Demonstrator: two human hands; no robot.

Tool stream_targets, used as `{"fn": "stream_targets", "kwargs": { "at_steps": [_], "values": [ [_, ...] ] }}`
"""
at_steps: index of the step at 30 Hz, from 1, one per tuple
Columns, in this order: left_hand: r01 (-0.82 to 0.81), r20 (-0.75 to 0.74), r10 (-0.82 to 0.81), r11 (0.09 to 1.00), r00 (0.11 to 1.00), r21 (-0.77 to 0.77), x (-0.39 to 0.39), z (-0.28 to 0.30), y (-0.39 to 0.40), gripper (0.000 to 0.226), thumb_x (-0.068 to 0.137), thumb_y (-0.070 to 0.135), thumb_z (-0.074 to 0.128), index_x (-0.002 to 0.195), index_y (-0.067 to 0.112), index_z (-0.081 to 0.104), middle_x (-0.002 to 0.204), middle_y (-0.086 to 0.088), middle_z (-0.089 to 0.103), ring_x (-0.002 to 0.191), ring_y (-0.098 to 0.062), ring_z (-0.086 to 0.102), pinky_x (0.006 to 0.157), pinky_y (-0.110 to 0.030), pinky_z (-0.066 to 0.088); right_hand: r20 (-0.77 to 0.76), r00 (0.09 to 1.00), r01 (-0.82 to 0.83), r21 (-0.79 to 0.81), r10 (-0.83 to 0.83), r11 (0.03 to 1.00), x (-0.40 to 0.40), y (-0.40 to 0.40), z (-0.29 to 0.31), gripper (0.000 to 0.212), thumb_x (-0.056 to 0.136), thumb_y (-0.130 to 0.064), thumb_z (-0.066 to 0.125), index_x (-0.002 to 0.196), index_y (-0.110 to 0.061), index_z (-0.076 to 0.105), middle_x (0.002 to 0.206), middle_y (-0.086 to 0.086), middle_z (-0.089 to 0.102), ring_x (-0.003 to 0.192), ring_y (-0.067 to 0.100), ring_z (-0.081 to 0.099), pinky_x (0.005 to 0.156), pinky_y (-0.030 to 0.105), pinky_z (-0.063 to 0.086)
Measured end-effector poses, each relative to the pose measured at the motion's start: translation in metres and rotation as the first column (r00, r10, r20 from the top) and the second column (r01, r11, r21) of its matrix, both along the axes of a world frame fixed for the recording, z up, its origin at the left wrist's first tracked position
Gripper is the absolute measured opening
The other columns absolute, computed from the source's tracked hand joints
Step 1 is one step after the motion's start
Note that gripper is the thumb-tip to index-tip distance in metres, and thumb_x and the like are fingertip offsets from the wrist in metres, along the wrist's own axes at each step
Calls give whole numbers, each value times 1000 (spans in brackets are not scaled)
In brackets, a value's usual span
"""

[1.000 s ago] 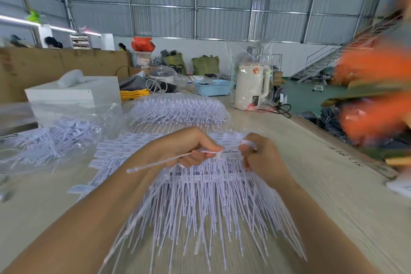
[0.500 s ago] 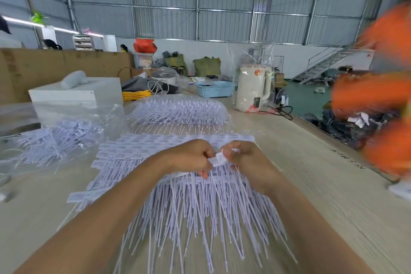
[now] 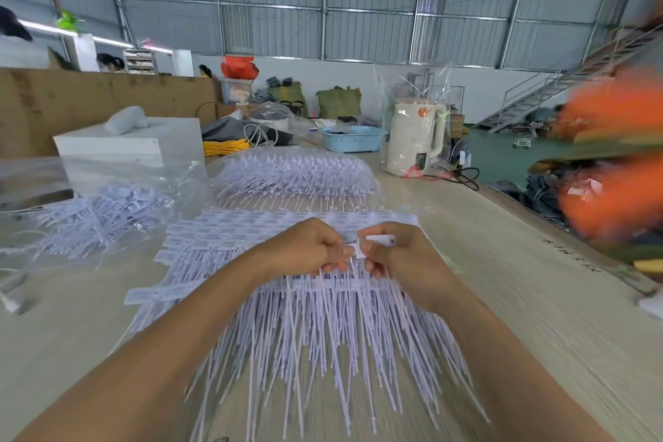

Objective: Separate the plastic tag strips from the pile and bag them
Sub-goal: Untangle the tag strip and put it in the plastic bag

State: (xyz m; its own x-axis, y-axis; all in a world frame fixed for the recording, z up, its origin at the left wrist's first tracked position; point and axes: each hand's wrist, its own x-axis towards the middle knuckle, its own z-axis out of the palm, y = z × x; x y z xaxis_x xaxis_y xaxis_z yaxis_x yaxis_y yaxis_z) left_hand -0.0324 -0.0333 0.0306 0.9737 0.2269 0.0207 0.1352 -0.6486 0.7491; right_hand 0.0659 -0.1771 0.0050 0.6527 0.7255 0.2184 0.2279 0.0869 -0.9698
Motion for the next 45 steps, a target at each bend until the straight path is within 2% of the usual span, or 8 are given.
{"fn": "stream_targets", "kwargs": {
  "at_steps": [13,21,24,28,32,36,40,45],
  "values": [
    [-86,24,90,988,996,-126,2,10,-6,37,89,19,62,53,13,58,38,11,46,33,-2,36,39,-13,26,234,967,109,-36,-98,993,-12,4,2,14,89,-1,56,77,-5,59,47,2,49,38,10,45,45,27,40],
    [-103,-66,85,928,994,-359,-2,14,-4,33,91,13,56,58,11,51,33,8,40,28,-4,24,35,-15,14,551,814,209,17,-184,978,-14,9,-3,15,86,7,53,81,-6,60,61,-8,48,54,11,48,56,38,52],
    [9,-104,-61,899,993,-437,-7,16,2,48,92,15,51,44,19,50,36,9,30,30,-4,19,34,-14,12,614,751,246,77,-241,966,-9,9,-4,17,87,8,53,79,-7,59,66,-11,49,55,3,50,58,19,46],
    [46,-74,-83,910,994,-412,-13,16,7,54,94,14,51,41,18,54,41,7,39,32,-5,28,36,-15,19,55,966,239,175,-251,955,8,-7,4,14,92,0,53,78,-2,58,56,5,48,41,10,47,42,20,43],
    [31,-53,-43,976,998,-216,-13,11,7,27,97,23,50,79,11,64,66,-1,57,49,-10,47,47,-22,35,-409,912,126,259,-9,958,13,-18,20,9,91,1,51,86,3,58,68,8,50,47,10,50,39,18,42],
    [49,-178,-49,999,983,-8,-10,9,1,17,98,17,48,92,25,62,87,3,59,61,-6,54,50,-22,42,-332,941,-40,77,63,996,6,-21,25,8,89,-2,55,87,0,62,73,7,64,58,12,63,38,18,41],
    [109,-221,-72,981,973,161,-5,15,-13,15,96,26,51,104,16,59,77,-1,51,64,-15,45,56,-24,36,-50,997,-74,-161,66,984,-7,-6,15,12,91,-13,59,87,-1,62,93,20,67,81,21,62,70,32,49],
    [112,-155,-74,961,985,253,0,24,-17,28,90,32,59,109,20,42,86,3,50,73,-9,46,59,-25,35,-101,989,-111,-37,106,993,-14,0,10,14,91,-7,57,78,-6,56,74,0,71,67,19,69,58,32,57]
  ]
}}
